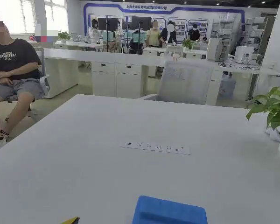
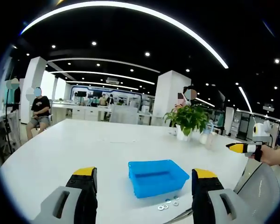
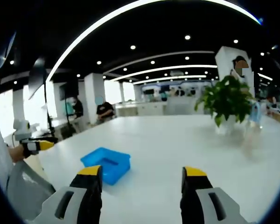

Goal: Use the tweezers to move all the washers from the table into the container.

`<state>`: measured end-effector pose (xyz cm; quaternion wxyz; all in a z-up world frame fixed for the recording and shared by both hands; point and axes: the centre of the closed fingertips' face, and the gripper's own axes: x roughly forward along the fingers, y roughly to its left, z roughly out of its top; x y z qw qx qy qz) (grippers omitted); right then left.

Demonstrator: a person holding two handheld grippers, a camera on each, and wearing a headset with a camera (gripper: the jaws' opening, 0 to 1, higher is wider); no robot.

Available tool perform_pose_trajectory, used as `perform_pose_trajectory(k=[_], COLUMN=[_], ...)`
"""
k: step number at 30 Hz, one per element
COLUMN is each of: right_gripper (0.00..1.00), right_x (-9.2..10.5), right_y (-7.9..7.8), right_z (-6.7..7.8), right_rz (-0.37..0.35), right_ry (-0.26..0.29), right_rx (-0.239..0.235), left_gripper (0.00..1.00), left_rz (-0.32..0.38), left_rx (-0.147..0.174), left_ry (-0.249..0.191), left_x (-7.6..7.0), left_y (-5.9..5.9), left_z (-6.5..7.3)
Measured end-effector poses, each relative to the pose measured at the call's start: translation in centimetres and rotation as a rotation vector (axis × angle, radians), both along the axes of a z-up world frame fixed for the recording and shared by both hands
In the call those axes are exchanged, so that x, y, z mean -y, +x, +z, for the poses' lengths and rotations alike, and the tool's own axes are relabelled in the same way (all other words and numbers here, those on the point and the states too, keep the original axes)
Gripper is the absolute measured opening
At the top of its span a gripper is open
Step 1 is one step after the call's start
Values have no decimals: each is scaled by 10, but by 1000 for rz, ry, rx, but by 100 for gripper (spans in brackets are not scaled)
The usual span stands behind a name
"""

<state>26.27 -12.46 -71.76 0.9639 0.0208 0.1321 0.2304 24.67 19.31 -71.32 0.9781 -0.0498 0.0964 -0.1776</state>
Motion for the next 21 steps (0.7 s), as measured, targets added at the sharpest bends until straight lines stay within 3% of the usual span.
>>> perform_pose_trajectory(k=[12, 21], right_gripper=[65, 65], right_x=[4, -2], right_y=[1, 0], right_z=[0, -3], right_rz=[-6, 5], right_ry=[0, -34], right_rx=[2, -7], left_gripper=[84, 84], left_rz=[-3, -16], left_rx=[-4, -13], left_ry=[-1, -2], left_x=[1, 2], left_y=[0, 0], left_z=[0, -3])
